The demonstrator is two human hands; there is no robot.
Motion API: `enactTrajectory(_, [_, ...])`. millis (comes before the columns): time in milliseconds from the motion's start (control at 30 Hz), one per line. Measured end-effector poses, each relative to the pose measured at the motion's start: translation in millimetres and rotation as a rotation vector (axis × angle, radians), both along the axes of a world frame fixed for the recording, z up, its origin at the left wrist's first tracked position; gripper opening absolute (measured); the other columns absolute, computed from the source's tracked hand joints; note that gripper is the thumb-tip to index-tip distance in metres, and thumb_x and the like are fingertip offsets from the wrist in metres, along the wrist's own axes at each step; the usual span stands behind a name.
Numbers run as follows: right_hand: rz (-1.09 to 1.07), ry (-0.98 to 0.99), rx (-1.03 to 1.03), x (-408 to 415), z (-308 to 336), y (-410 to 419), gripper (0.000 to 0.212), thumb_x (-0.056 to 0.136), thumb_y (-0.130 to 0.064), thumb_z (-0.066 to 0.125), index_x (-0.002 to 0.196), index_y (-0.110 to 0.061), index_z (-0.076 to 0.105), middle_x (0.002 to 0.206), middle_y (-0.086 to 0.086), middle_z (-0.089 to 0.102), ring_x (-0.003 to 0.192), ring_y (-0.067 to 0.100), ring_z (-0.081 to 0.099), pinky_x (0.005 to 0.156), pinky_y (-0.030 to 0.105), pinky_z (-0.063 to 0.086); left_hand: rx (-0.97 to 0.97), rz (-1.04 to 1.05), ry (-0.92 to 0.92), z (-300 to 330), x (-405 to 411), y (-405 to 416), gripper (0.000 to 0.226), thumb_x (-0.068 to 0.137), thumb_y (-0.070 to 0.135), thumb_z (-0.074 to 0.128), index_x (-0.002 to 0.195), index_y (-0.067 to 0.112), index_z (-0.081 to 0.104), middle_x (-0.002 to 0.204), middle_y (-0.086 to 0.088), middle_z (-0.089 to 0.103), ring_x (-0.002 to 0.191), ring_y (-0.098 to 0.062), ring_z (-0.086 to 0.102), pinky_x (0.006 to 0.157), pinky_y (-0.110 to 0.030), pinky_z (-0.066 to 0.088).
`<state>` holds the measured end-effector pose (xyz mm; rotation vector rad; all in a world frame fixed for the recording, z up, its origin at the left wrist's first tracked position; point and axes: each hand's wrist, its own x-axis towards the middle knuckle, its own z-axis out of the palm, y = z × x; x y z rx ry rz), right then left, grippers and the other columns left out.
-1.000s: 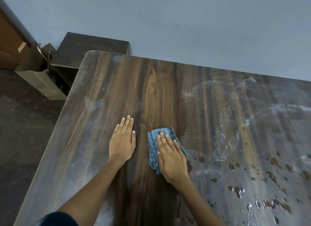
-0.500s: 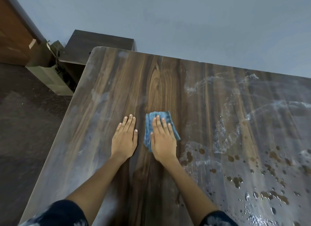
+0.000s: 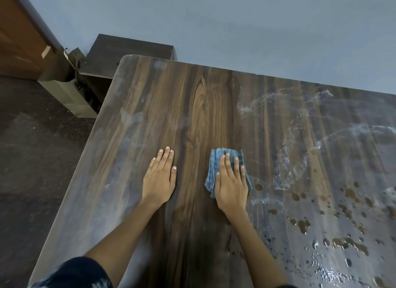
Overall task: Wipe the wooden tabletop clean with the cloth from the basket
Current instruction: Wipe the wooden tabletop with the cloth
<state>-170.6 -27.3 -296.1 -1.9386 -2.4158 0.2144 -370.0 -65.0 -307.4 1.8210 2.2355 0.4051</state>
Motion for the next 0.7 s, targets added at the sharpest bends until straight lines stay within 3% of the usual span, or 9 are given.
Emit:
enactTrajectory(167, [-0.064,0.041,-0.088,-44,5,12,0.057,0.097,-0.033,0.003,0.150,-0.012,0.006,0.158,0.003,0.005,0.146,0.022,0.000,0.115,0.036,-0.006,-0.026,0.000,-0.001,-2,0,-16,0.061,0.093,0.039,0.009,0.144,0.011,0.022,0.152,-0.002,0.021,0.139,-0.010,0.007,0.114,-0.029,0.009])
enactTrajectory(367, [0.202,0.044,-0.053,-52,4,-46,0.053,0.096,-0.032,0.023,0.143,-0.010,0.033,0.148,0.006,0.036,0.139,0.022,0.028,0.116,0.040,0.019,-0.024,0.011,0.009,-3,2,-31,0.058,0.094,0.035,0.011,0.143,0.008,0.026,0.151,-0.003,0.024,0.139,-0.010,0.010,0.113,-0.028,0.009])
enactTrajectory(567, [0.503,-0.047,-0.110,-8,1,-105,0.058,0.091,-0.036,0.027,0.143,-0.011,0.033,0.148,0.006,0.036,0.139,0.021,0.027,0.109,0.039,0.018,-0.031,0.006,-0.010,-3,2,-34,0.060,0.093,0.037,0.009,0.144,0.009,0.023,0.152,-0.002,0.020,0.140,-0.010,0.008,0.114,-0.027,0.006])
enactTrajectory(700, [0.465,-0.058,-0.106,36,7,-109,0.056,0.100,-0.034,0.005,0.141,-0.012,0.036,0.148,0.003,0.036,0.140,0.017,0.023,0.111,0.039,0.013,-0.037,0.010,-0.020,-3,3,-45,0.060,0.093,0.038,0.008,0.144,0.010,0.021,0.153,0.000,0.019,0.140,-0.010,0.008,0.114,-0.028,0.007])
